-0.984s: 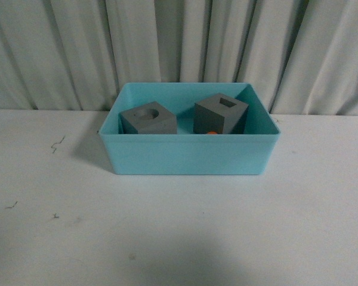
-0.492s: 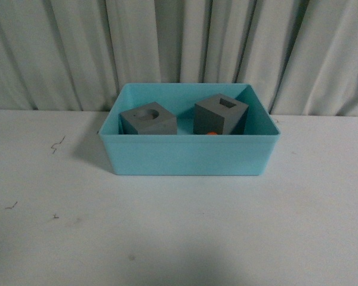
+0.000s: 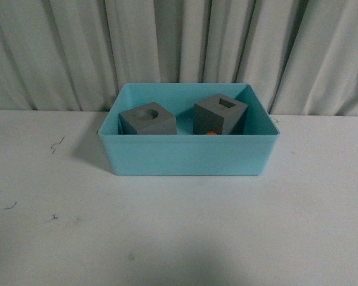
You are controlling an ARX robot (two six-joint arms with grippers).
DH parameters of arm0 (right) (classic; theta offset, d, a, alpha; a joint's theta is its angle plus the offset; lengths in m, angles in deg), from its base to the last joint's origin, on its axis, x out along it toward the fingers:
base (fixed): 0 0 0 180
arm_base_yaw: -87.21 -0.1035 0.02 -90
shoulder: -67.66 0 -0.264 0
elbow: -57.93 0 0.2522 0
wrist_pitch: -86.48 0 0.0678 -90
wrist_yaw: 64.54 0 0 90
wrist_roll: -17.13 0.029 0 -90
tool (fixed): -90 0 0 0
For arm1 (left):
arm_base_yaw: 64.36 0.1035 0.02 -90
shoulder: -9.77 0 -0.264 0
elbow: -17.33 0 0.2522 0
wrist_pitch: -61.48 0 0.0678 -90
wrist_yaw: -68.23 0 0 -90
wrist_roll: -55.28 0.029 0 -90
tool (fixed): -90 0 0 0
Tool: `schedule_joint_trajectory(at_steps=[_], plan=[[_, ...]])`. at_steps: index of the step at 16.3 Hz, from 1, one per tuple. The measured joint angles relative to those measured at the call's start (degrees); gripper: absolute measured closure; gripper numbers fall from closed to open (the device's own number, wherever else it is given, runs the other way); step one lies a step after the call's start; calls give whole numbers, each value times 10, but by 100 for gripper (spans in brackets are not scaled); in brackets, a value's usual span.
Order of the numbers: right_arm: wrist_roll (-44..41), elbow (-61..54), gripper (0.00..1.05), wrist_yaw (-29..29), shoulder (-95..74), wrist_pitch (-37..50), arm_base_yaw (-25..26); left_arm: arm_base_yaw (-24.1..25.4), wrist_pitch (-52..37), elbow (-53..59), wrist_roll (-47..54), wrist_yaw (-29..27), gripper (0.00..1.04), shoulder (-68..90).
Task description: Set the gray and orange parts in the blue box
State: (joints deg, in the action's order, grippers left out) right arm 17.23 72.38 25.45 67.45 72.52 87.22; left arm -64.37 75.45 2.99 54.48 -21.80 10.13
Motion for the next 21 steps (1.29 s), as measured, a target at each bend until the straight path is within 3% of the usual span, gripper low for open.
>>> schedule_joint_trajectory(at_steps=[6, 7, 8, 21], plan=[[0, 0, 38, 0, 0, 0, 0, 0, 0, 0, 0, 0, 7, 0], [0, 0, 26, 0, 0, 0, 0, 0, 0, 0, 0, 0, 7, 0], [0, 0, 4, 0, 0, 0, 0, 0, 0, 0, 0, 0, 7, 0], [0, 0, 6, 0, 0, 0, 0, 0, 0, 0, 0, 0, 7, 0]])
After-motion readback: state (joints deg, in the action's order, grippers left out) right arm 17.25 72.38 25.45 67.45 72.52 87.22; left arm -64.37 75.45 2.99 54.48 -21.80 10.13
